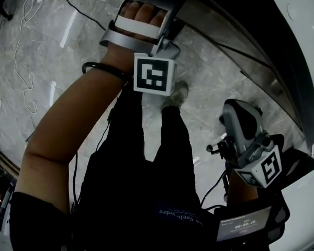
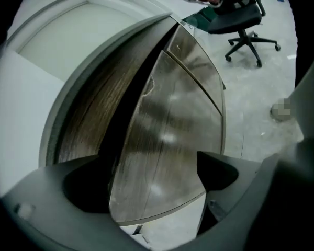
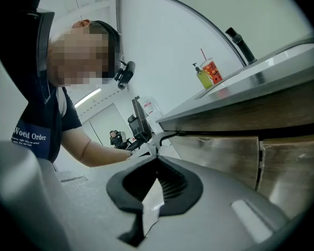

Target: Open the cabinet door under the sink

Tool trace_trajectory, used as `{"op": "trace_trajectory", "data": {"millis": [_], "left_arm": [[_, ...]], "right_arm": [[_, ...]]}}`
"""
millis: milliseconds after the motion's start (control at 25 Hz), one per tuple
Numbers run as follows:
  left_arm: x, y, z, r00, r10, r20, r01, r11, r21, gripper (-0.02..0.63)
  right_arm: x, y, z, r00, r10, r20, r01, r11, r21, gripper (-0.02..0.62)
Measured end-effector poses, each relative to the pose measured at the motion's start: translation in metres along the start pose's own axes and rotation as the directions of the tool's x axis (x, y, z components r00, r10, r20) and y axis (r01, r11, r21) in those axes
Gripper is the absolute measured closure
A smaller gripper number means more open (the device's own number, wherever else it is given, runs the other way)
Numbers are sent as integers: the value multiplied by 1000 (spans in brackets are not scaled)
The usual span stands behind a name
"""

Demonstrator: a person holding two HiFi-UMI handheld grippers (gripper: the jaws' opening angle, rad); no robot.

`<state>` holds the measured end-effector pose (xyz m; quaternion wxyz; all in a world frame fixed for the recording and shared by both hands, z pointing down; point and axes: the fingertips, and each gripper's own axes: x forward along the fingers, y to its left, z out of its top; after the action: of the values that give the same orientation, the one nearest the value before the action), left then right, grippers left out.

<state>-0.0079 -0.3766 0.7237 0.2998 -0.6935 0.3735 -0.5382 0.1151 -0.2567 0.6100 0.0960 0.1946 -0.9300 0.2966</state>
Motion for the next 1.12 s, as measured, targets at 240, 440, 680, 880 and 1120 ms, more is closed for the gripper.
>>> {"op": "trace_trajectory", "data": {"millis": [240, 440, 680, 880, 1120], "left_arm": [[23, 0, 0, 995, 71, -71, -61, 990, 131, 33], [30, 0, 4, 991, 107, -76, -95, 983, 155, 5], [34, 4, 7, 986, 145, -85, -129, 976, 174, 3], [36, 4, 7, 983, 143, -119, -121, 977, 176, 3], [20, -8, 6, 993, -9, -115, 38, 967, 252, 5]], "right_arm": [[-1, -1, -3, 1000, 1, -8, -1, 1000, 24, 594], [-4, -2, -10, 1000, 6, -24, -5, 999, 37, 594], [-1, 0, -8, 1000, 14, -28, -12, 999, 52, 594], [3, 0, -11, 998, 20, -52, -17, 998, 68, 594], [5, 3, -4, 999, 20, -36, -17, 997, 70, 594]]}}
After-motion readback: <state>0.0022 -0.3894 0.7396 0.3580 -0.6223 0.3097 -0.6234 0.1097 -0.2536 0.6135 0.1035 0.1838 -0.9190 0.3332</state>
